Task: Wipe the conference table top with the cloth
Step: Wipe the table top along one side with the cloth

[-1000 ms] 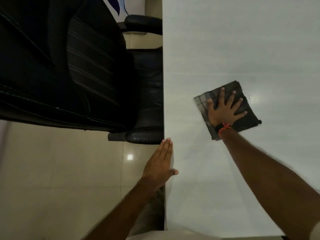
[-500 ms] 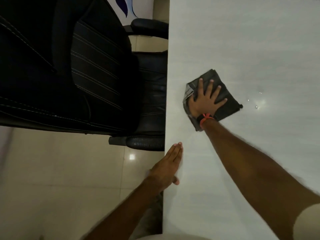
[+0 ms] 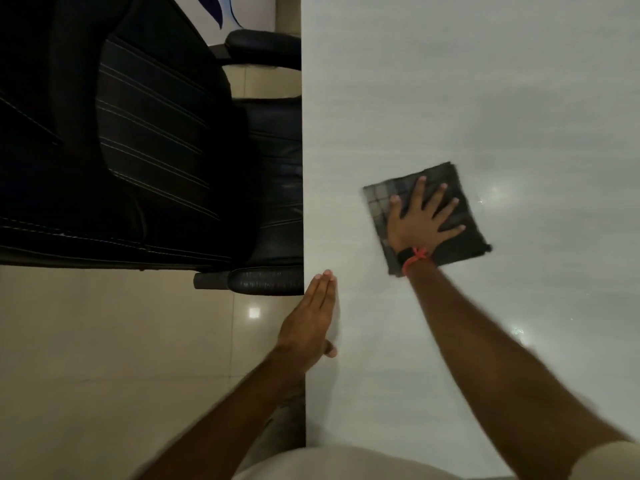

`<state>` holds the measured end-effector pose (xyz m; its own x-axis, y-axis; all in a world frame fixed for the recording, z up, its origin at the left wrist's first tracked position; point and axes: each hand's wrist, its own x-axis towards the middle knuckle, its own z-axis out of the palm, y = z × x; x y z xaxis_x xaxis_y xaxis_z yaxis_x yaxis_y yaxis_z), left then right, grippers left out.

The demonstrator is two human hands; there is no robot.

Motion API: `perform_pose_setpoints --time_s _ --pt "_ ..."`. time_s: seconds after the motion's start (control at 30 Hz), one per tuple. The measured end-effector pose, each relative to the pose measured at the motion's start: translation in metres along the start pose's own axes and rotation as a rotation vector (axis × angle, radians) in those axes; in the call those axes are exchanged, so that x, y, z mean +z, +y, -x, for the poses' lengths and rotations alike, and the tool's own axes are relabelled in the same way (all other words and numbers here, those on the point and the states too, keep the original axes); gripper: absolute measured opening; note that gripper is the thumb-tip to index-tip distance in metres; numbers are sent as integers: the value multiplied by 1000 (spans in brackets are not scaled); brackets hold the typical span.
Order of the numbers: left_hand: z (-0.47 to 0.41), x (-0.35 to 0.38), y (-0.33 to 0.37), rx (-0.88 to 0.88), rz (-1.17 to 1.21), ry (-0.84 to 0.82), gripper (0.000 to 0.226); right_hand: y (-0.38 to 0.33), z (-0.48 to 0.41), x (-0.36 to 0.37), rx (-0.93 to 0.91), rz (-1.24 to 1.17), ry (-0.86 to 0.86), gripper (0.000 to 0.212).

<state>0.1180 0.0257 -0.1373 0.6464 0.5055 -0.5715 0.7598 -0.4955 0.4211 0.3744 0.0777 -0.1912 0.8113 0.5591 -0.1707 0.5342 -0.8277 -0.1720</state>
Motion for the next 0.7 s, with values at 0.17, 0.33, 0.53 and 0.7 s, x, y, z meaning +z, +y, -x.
perform_pose_setpoints --time_s 0.17,0.33,0.53,0.7 --pt "-4 -5 8 -25 -113 -16 140 47 66 7 -634 136 -140 75" --pt "-7 -9 10 -40 -164 -8 148 125 -22 -33 23 30 -25 79" --pt "-11 -9 18 -53 -256 -17 152 59 51 -3 -152 40 -26 77" --pt "-8 -8 17 -60 -248 -10 150 110 81 -9 -609 135 -117 77"
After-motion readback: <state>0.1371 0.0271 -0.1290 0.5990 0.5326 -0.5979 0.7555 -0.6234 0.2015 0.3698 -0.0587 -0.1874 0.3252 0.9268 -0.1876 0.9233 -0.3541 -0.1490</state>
